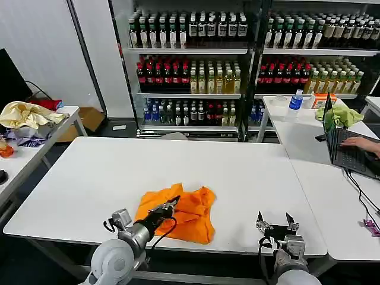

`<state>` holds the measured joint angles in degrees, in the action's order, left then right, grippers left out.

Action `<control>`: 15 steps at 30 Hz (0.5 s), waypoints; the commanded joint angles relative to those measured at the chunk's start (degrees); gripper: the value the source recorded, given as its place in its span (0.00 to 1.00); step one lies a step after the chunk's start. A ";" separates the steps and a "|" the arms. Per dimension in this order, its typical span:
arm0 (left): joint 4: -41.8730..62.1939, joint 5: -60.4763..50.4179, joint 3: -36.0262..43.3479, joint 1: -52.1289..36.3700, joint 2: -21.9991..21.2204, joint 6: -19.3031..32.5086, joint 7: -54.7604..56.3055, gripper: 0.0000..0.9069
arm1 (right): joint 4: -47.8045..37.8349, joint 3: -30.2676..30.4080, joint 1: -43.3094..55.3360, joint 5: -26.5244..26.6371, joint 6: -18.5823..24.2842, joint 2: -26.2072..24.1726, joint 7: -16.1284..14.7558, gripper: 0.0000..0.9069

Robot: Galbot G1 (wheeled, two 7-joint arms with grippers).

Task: Fold and organize the clothes.

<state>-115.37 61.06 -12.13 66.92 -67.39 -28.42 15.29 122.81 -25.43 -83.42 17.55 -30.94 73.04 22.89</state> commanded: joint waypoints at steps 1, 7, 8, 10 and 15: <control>0.13 -1.60 3.29 -0.90 -0.88 -1.11 -0.84 1.00 | 0.22 0.37 0.08 0.01 -0.17 0.18 0.08 1.00; -0.80 -1.11 2.61 -0.91 -0.58 -0.92 -1.04 1.00 | 0.54 0.61 -0.12 0.43 -0.29 0.47 0.02 1.00; -1.07 -1.02 2.28 -0.79 -0.52 -0.93 -1.05 1.00 | 0.58 0.64 -0.11 0.48 -0.31 0.46 -0.04 1.00; -1.78 -1.10 0.31 -0.10 0.47 -1.02 -1.18 1.00 | 0.57 0.68 0.03 0.54 -0.33 0.45 -0.08 1.00; -1.08 -3.44 -6.65 2.39 4.51 -0.52 -1.62 1.00 | 0.51 0.75 0.52 0.74 -0.34 0.38 -0.21 1.00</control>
<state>-116.80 59.92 -12.04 67.20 -66.43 -29.10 14.10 123.34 -24.77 -83.21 18.17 -31.27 73.45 22.78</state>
